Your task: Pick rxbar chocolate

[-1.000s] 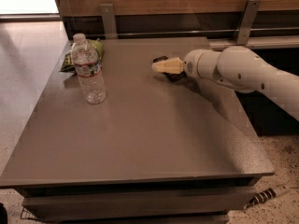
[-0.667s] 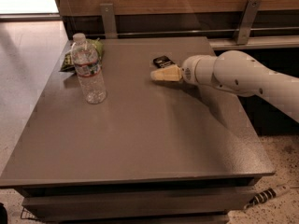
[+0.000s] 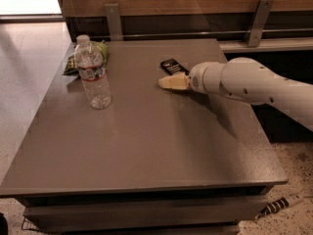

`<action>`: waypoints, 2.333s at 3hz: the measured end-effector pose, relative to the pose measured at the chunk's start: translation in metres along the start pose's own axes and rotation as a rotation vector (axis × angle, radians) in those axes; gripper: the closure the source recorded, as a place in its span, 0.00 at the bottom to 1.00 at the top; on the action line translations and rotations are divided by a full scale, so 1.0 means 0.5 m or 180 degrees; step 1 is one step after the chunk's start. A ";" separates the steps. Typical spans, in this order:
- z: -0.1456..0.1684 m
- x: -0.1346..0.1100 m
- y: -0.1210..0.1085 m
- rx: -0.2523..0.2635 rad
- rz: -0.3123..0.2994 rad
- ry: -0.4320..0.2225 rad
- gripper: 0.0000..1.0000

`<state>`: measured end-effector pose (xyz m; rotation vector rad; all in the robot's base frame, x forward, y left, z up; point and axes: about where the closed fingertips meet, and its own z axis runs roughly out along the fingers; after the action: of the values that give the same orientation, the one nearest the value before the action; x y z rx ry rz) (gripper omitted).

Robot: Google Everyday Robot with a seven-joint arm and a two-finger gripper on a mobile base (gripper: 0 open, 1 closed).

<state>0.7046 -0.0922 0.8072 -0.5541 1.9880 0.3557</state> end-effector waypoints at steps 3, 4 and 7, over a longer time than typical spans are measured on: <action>0.001 -0.007 0.006 -0.0015 -0.0006 -0.0001 0.83; -0.001 -0.010 0.006 -0.0016 -0.0007 -0.0001 1.00; -0.049 -0.062 -0.041 -0.0034 0.0017 -0.0085 1.00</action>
Offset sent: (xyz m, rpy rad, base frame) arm 0.0001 0.0021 0.0001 0.0004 -0.0001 0.0031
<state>0.7091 -0.1138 0.8457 -0.5483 1.9632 0.3753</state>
